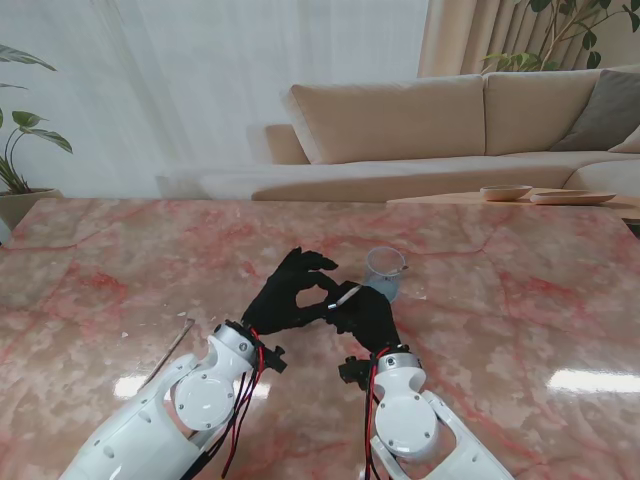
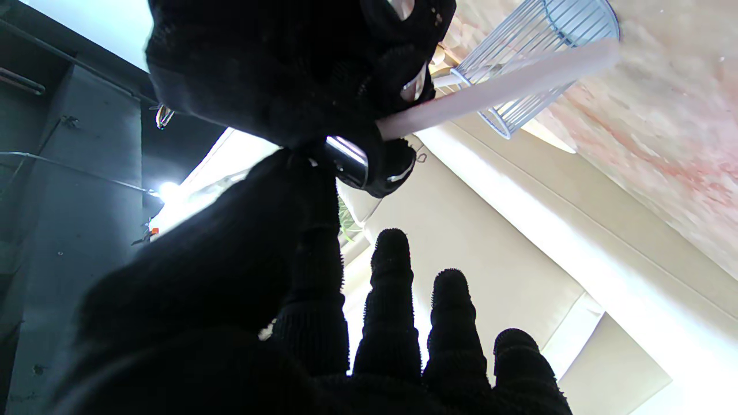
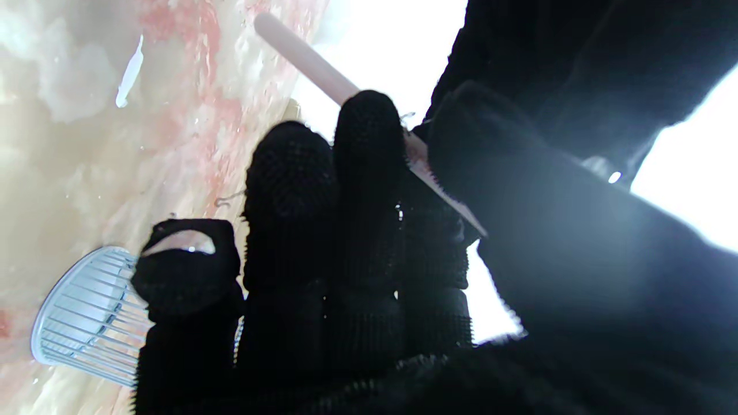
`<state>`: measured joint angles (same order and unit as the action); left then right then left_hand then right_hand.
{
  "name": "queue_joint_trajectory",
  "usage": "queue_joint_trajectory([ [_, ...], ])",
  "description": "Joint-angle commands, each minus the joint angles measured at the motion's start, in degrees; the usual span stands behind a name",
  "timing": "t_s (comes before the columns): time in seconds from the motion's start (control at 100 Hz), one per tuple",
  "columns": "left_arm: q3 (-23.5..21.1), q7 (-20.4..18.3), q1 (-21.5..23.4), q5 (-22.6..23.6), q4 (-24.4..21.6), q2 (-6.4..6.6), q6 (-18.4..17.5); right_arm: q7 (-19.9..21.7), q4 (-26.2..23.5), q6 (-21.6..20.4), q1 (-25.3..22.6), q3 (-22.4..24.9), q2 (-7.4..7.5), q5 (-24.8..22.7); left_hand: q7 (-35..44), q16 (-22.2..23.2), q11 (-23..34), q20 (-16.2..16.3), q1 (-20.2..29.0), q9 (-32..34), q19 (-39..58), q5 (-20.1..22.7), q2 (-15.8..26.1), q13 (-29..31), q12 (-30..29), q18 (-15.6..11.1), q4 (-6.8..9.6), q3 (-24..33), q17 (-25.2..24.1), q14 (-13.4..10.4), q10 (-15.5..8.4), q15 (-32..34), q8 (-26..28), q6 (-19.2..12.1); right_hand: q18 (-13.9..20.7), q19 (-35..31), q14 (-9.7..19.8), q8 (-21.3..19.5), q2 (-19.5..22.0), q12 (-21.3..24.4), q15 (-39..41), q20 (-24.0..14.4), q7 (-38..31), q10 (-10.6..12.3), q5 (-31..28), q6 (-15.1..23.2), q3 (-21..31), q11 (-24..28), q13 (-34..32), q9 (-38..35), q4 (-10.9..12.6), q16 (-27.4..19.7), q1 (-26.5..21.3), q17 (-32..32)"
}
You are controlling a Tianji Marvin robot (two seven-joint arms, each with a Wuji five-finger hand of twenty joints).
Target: Insert makeup brushes into the holder
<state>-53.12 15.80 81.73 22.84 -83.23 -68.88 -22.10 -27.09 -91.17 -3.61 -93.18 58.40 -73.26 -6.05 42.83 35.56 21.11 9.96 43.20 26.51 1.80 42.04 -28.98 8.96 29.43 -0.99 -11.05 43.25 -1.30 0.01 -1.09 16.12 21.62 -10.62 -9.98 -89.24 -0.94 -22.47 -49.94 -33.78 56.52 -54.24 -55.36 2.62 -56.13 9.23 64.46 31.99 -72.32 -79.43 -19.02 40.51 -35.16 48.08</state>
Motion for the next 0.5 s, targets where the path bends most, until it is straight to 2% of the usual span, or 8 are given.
queue_joint_trajectory([
  [0.0, 0.17, 0.13, 0.24, 0.01, 0.41, -0.11, -0.41, 0.47, -0.18, 0.57, -0.55, 0.21, -0.41, 0.58, -2.43, -0.52, -0.97, -1.10, -0.12, -1.32, -1.91, -1.79, -0.35, -3.14, -0.96, -0.35, 1.33, -1.84, -0.05, 0.77, -0.46, -1.76, -1.87, -1.46, -0.51, -0.32, 0.97, -1.23, 1.55, -0.14, 1.66, -1.87, -3.09, -2.01, -2.67, 0.55, 3.22, -0.52, -3.11, -2.82, 2.92, 1.41, -2.61, 1.34],
  [0.11, 0.09, 0.18, 0.10, 0.19, 0.64, -0.09, -0.97, 0.39, -0.43, 1.00, -0.67, 0.37, -0.44, 0.79, -8.17, -0.73, -1.17, -1.10, -2.98, -1.60, -1.87, -2.58, 0.55, -3.23, -1.98, -0.27, 1.63, 1.47, -0.06, 0.79, -0.37, -1.98, -4.32, -0.25, -0.79, -0.30, 0.93, -1.14, 1.60, -0.15, 1.88, -2.20, -3.15, -2.11, -2.65, 0.32, 3.25, -0.46, -3.09, -2.87, 2.92, 1.47, -2.63, 1.48],
  [0.26, -0.26, 0.54, 0.23, 0.25, 0.78, -0.15, -1.70, 0.17, -0.64, 1.57, -0.84, 0.73, -0.52, 1.15, -14.11, -0.94, -1.29, -1.26, -7.45, -1.76, -1.91, -4.69, 2.35, -3.23, -2.55, -0.20, 5.08, 5.67, -0.07, 0.83, -0.58, -2.21, -4.45, 0.37, -0.96, -0.39, 0.99, -0.97, 1.47, -0.12, 2.19, -2.69, -3.22, -2.25, -2.69, 0.26, 3.20, -0.41, -3.11, -2.92, 2.89, 1.51, -2.63, 1.96],
  [0.49, -0.70, 1.08, 0.61, 0.30, 0.77, -0.21, -2.25, -0.48, -1.04, 2.73, -1.20, 1.27, -0.75, 1.87, -16.40, -1.14, -1.45, -1.29, -8.01, -1.99, -1.93, -6.71, 1.88, -3.37, -2.77, -0.19, 5.34, 5.78, -0.10, 0.68, -0.74, -2.48, -4.99, 0.60, -1.12, -0.61, 1.05, -0.75, 1.61, -0.14, 2.79, -3.20, -3.27, -2.23, -2.62, 0.14, 3.22, -0.26, -3.15, -2.98, 2.90, 1.60, -2.59, 2.41],
])
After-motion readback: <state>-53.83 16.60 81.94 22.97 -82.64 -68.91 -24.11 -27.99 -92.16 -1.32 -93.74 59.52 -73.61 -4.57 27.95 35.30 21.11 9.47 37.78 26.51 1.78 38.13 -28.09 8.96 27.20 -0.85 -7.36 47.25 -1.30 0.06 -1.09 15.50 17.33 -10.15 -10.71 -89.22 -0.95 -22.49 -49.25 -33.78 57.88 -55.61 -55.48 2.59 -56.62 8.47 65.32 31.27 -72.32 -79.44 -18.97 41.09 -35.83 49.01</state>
